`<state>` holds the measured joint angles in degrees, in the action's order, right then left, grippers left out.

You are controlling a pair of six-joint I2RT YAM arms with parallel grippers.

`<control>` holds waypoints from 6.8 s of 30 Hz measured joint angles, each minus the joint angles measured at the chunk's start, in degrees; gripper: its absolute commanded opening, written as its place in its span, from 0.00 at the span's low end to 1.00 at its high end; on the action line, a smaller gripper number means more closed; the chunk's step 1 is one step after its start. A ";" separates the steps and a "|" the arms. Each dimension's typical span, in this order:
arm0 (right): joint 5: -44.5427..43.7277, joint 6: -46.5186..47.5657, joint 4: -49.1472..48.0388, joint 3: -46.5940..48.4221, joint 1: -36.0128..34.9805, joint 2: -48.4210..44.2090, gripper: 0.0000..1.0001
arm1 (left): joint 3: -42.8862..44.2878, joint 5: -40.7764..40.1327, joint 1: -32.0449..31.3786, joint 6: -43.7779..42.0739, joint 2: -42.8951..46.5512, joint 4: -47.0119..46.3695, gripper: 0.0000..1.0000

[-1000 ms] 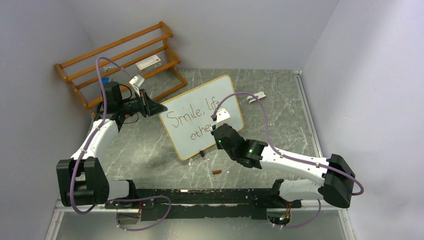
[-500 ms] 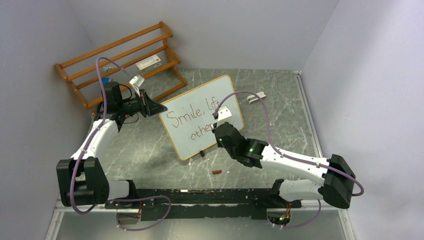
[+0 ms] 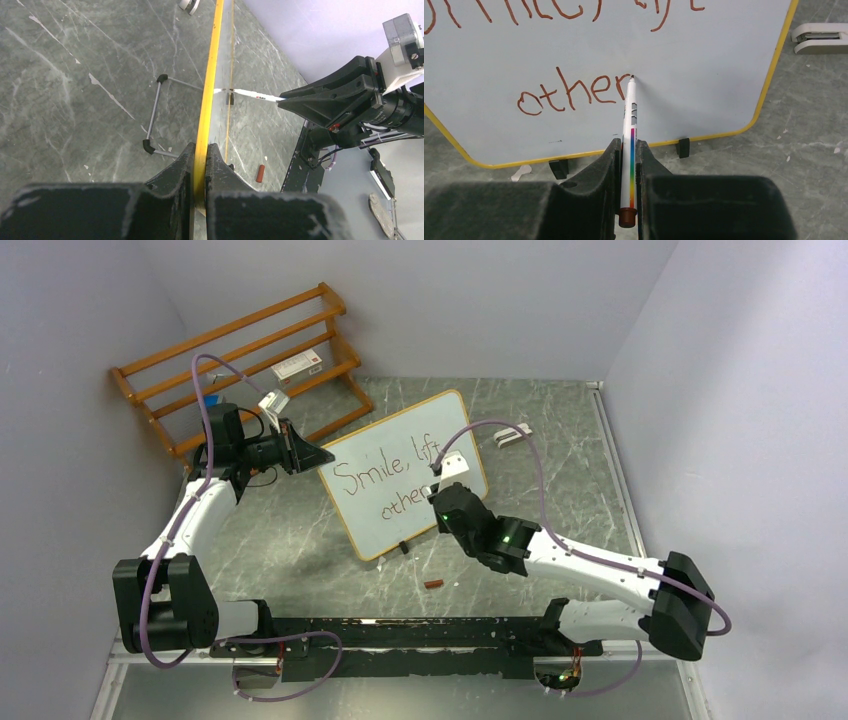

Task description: Write a sentence on the whiteboard

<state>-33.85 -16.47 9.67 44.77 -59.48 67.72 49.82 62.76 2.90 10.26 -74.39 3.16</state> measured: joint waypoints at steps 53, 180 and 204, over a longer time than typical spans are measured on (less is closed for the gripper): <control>0.20 -1.25 -2.99 -2.16 1.90 -1.14 0.00 | 0.15 0.00 0.00 -0.02 -0.20 0.15 0.05; 2.60 -4.35 0.87 -4.68 5.18 -3.56 0.00 | 0.81 0.00 0.00 -0.24 -0.85 0.76 0.05; 3.02 -4.26 5.05 -4.61 5.77 -10.05 0.00 | 1.29 -0.52 0.02 -1.31 -1.09 1.77 0.22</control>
<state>-30.83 -20.73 14.72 40.16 -53.71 57.67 51.11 62.24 2.92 8.95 -75.48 4.93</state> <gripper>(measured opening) 0.138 0.156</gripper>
